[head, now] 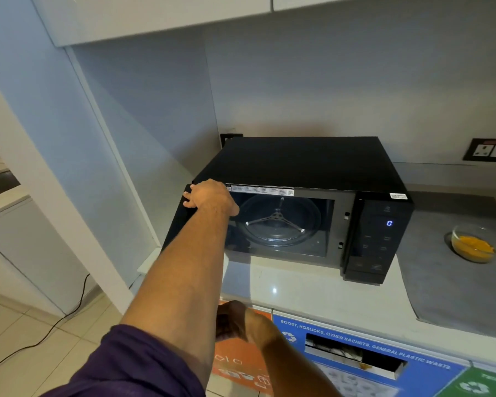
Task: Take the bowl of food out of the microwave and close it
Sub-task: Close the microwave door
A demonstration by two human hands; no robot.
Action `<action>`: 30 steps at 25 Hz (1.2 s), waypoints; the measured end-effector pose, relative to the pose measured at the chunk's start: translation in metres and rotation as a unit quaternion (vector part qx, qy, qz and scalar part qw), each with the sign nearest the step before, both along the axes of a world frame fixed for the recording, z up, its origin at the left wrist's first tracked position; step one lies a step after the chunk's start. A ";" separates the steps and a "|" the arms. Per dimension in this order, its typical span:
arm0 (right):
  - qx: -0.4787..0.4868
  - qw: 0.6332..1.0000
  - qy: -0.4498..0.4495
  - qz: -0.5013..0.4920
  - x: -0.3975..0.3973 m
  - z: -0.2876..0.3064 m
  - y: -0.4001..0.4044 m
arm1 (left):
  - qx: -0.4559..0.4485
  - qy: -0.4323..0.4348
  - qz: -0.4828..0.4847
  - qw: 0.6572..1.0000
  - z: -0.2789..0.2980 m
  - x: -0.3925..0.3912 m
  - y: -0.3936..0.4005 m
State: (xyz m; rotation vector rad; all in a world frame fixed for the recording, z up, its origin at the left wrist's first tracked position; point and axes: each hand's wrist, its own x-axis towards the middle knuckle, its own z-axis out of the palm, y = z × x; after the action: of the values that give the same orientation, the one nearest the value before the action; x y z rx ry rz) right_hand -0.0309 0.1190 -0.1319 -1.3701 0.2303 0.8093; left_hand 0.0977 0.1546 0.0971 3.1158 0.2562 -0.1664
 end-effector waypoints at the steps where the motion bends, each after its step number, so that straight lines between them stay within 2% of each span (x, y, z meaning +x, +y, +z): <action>1: -0.007 1.000 -0.008 0.002 -0.001 0.000 -0.009 | 0.001 -0.002 -0.012 1.000 0.001 0.001 -0.002; 6: -0.050 0.997 -0.056 -0.002 -0.013 0.014 -0.063 | -0.015 -0.049 -0.037 0.998 0.004 -0.005 -0.010; 11: -0.193 0.973 -0.123 -0.016 -0.016 0.049 -0.131 | -0.001 -0.110 -0.059 0.992 0.005 -0.018 -0.022; 15: -0.144 0.961 -0.216 -0.092 -0.015 0.080 -0.195 | -0.023 -0.134 -0.080 0.988 -0.002 -0.023 -0.032; 17: -0.111 0.943 -0.283 -0.139 -0.018 0.109 -0.219 | -0.035 -0.147 -0.088 0.984 -0.006 -0.025 -0.036; 20: -0.094 0.898 -0.404 -0.148 -0.025 0.157 -0.237 | -0.078 -0.188 -0.068 0.977 -0.012 -0.024 -0.040; 23: -0.116 0.861 -0.488 -0.084 -0.035 0.202 -0.232 | -0.148 -0.240 -0.030 0.959 -0.015 -0.024 -0.043; 25: -0.167 0.845 -0.507 -0.022 -0.040 0.224 -0.221 | -0.203 -0.270 -0.030 0.941 -0.015 -0.026 -0.047; 26: -0.221 0.831 -0.511 0.009 -0.041 0.232 -0.216 | -0.216 -0.294 -0.047 0.930 -0.015 -0.027 -0.049; 27: -0.292 0.804 -0.517 0.043 -0.041 0.236 -0.212 | -0.219 -0.317 -0.076 0.920 -0.015 -0.027 -0.052; 30: -0.489 0.668 -0.544 0.138 -0.037 0.234 -0.208 | -0.234 -0.322 -0.180 0.900 -0.016 -0.028 -0.063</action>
State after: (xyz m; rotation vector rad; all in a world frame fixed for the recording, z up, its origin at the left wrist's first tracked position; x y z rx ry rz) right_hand -0.0682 -0.0887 0.1022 -2.7302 -0.6135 -0.1303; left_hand 0.0696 0.0920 0.0809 2.5151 -0.3245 0.6874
